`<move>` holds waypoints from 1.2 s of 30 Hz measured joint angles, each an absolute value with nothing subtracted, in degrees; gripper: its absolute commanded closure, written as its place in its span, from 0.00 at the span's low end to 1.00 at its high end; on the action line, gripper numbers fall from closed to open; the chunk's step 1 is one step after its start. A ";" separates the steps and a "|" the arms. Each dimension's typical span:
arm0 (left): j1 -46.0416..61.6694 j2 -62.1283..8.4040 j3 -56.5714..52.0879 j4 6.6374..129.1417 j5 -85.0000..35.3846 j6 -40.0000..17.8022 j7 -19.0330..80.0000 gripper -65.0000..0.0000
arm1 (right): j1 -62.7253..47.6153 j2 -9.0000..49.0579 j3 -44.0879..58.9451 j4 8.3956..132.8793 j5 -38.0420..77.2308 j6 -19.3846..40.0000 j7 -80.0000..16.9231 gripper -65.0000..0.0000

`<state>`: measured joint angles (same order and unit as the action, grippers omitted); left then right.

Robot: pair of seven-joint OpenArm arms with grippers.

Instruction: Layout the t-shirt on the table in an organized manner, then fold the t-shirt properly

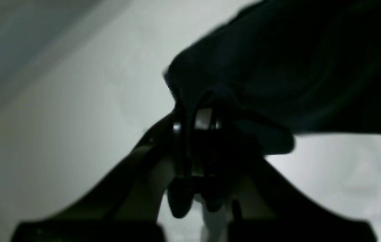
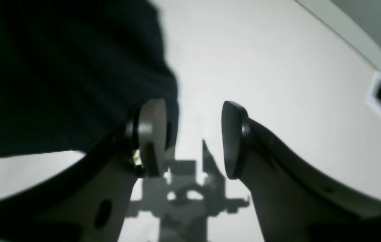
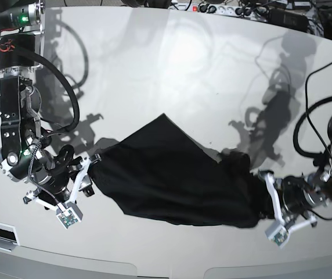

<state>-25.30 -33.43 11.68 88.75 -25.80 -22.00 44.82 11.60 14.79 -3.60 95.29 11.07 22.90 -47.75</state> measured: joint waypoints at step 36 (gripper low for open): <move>-8.73 -33.61 11.64 88.84 -52.29 -34.50 67.90 1.00 | 4.27 10.46 -13.19 84.82 15.51 27.97 -48.71 0.72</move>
